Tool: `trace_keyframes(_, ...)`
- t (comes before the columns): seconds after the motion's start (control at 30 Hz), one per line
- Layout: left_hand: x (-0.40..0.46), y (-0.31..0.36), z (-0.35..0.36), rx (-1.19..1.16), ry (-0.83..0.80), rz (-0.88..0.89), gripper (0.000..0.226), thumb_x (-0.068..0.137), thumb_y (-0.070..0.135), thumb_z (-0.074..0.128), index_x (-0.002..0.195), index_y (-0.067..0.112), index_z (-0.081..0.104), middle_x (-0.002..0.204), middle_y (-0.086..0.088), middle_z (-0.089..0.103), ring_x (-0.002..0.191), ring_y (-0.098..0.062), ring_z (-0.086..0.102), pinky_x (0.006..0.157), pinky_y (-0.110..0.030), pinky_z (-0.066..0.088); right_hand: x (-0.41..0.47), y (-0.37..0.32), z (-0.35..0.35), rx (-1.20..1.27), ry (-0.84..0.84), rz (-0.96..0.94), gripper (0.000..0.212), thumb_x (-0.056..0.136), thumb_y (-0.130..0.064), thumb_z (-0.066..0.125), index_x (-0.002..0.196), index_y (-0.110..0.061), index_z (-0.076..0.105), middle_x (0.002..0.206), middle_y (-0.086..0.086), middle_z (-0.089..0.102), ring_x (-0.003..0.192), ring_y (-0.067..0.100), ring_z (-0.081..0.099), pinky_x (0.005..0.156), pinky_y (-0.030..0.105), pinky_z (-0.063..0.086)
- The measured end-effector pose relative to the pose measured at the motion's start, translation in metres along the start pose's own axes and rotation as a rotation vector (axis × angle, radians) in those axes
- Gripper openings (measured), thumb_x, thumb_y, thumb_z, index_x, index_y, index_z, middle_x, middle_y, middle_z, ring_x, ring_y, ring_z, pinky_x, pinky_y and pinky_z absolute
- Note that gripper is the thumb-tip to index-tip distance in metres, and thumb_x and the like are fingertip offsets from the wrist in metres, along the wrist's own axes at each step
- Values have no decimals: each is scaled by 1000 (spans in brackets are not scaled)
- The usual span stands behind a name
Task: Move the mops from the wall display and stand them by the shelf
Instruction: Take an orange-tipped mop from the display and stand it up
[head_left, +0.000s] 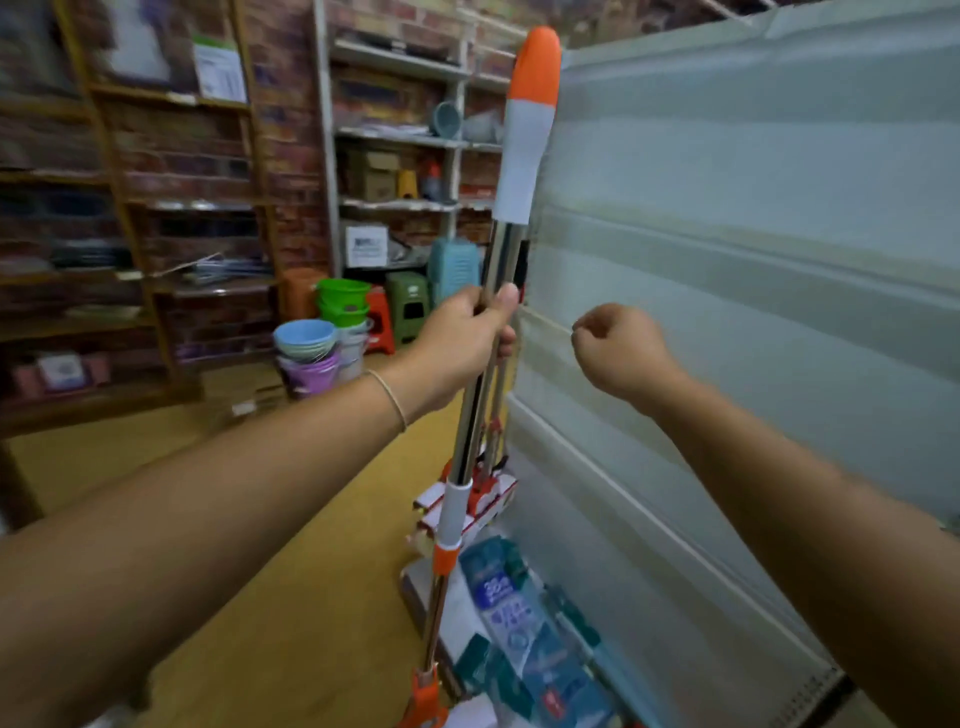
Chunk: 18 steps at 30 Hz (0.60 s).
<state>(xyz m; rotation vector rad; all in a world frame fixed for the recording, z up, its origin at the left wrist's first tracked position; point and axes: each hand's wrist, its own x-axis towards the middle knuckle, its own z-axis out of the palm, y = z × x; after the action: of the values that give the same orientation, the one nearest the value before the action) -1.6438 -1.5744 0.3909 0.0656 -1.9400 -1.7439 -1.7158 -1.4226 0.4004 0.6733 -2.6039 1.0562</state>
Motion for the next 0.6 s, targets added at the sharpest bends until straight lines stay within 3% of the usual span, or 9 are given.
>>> trace_keyframes(0.2,78,-18,20,12,-51,57,23,100,28,47,89,8,46,74,-3,58,62,-15,54,64,-34,47,67,22,-13,-15,88,19,24,92,-19,51,105,-14,70,103,5,69,97,24,61,87,29,48)
trace_keyframes(0.33,124,-24,34,49,-130,101,30,100,25,46,108,-4,46,75,-7,51,63,-20,50,64,-34,47,113,39,-19,-6,106,35,22,92,-20,50,103,-15,69,96,2,66,98,25,63,91,39,53)
trace_keyframes(0.4,144,-26,45,35,-162,121,29,101,25,45,114,0,46,74,-7,48,63,-19,47,62,-34,46,134,45,-21,-20,119,39,22,93,-22,50,101,-14,69,96,3,67,96,26,63,88,37,54)
trace_keyframes(0.5,170,-30,63,-48,-155,85,32,103,35,35,113,7,46,71,-5,45,59,-16,44,59,-33,43,159,51,-24,-34,148,58,24,94,-25,49,98,-12,69,92,6,69,90,26,63,76,28,47)
trace_keyframes(0.6,200,-40,76,-81,-158,72,33,102,42,27,99,16,48,68,-5,47,57,-18,46,59,-32,44,184,52,-27,-49,188,58,25,94,-23,48,91,-8,68,83,9,68,83,28,62,69,28,46)
